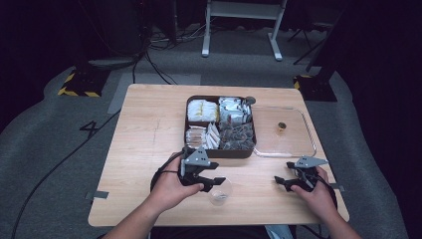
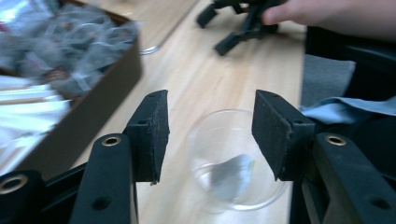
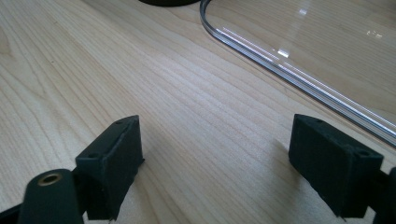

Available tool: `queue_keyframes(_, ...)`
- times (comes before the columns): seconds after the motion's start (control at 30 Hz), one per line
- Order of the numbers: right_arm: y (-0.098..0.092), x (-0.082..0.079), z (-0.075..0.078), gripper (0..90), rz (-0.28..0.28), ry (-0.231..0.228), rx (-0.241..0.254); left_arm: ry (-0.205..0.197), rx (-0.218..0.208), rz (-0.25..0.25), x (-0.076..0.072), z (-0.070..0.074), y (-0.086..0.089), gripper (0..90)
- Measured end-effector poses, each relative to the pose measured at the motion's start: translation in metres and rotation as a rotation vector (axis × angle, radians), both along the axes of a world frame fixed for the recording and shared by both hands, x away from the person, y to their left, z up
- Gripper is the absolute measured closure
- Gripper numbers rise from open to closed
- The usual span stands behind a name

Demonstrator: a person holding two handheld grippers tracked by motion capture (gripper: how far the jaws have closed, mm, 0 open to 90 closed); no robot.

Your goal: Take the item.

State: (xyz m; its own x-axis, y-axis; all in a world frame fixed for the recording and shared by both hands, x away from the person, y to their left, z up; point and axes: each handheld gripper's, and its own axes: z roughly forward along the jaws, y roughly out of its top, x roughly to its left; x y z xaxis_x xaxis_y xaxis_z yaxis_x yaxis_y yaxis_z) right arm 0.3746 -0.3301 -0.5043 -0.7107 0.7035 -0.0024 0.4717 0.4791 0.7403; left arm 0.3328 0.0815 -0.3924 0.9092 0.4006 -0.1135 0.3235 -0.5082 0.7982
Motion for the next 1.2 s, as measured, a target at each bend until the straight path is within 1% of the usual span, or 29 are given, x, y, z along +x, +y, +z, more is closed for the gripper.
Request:
queue_keyframes(0.03,0.0,0.0,0.0,17.5,0.0,0.0,0.0,0.0,0.0,0.0,0.0,0.0,0.0,44.8)
queue_keyframes(0.07,0.0,0.0,0.0,17.5,0.0,0.0,0.0,-0.012,0.005,0.033,0.003,0.002,0.006,43.9)
queue_keyframes(0.1,0.0,0.0,0.0,17.5,0.0,0.0,0.0,-0.012,0.005,0.033,0.003,0.002,0.006,43.4)
queue_keyframes(0.13,0.0,0.0,0.0,17.5,0.0,0.0,0.0,-0.021,0.014,0.065,0.005,0.003,0.013,43.1)
queue_keyframes(0.17,0.0,0.0,0.0,17.5,0.0,0.0,0.0,-0.021,0.014,0.065,0.005,0.003,0.013,43.0)
queue_keyframes(0.2,0.0,0.0,0.0,17.5,0.0,0.0,0.0,-0.032,0.021,0.081,0.006,0.004,0.017,43.0)
queue_keyframes(0.23,0.0,0.0,0.0,17.5,0.0,0.0,-0.001,-0.043,0.033,0.112,0.006,0.006,0.024,42.5)
queue_keyframes(0.27,0.0,0.0,0.0,17.5,0.0,0.0,-0.001,-0.045,0.029,0.125,0.006,0.007,0.028,42.0)
queue_keyframes(0.3,0.0,0.0,0.0,17.5,0.0,0.0,-0.001,-0.045,0.029,0.125,0.006,0.007,0.028,41.6)
queue_keyframes(0.33,0.0,0.0,0.0,17.5,0.0,0.0,0.0,-0.053,0.033,0.151,0.005,0.009,0.037,41.0)
queue_keyframes(0.37,0.0,0.0,0.0,17.5,0.0,0.0,-0.001,-0.056,0.038,0.163,0.005,0.01,0.041,40.1)
queue_keyframes(0.4,0.0,0.0,0.0,17.5,0.0,0.0,-0.001,-0.056,0.038,0.163,0.005,0.01,0.041,39.3)
queue_keyframes(0.43,0.0,0.0,0.0,17.5,0.0,0.0,0.0,-0.062,0.051,0.182,0.005,0.01,0.049,38.6)
queue_keyframes(0.47,0.0,0.0,0.0,17.5,0.0,0.0,0.0,-0.062,0.051,0.182,0.005,0.01,0.049,37.9)
queue_keyframes(0.5,0.0,0.0,0.0,17.5,0.0,0.0,0.0,-0.064,0.055,0.198,0.004,0.009,0.058,37.1)
queue_keyframes(0.53,0.0,0.0,0.0,17.5,0.0,0.0,0.0,-0.064,0.055,0.198,0.004,0.009,0.058,36.7)
queue_keyframes(0.67,0.0,0.0,0.0,17.5,0.0,0.0,0.0,-0.06,0.053,0.229,0.0,0.007,0.074,35.6)
queue_keyframes(0.8,0.0,0.0,0.0,17.5,0.0,0.0,0.0,-0.051,0.068,0.241,-0.006,0.006,0.086,34.5)
queue_keyframes(0.87,0.0,0.0,0.0,17.5,0.0,0.0,0.0,-0.055,0.077,0.252,-0.009,0.003,0.095,34.3)
queue_keyframes(0.9,0.0,0.0,0.0,17.5,0.0,0.0,0.0,-0.055,0.077,0.252,-0.009,0.003,0.095,34.1)
queue_keyframes(1.0,0.0,0.0,0.0,17.5,0.0,0.0,0.0,-0.053,0.103,0.262,-0.011,-0.001,0.103,33.6)
queue_keyframes(1.07,0.0,0.0,0.0,17.5,0.0,0.0,0.0,-0.037,0.13,0.273,-0.012,-0.006,0.111,32.6)
queue_keyframes(1.1,0.0,0.0,0.0,17.5,0.0,0.0,0.0,-0.037,0.13,0.273,-0.012,-0.006,0.111,32.4)
queue_keyframes(1.13,0.0,0.0,0.0,17.5,0.0,0.0,0.0,-0.03,0.151,0.286,-0.012,-0.009,0.116,32.4)
queue_keyframes(1.2,0.0,0.0,0.0,17.5,0.0,0.0,0.0,-0.022,0.164,0.3,-0.013,-0.013,0.121,32.0)
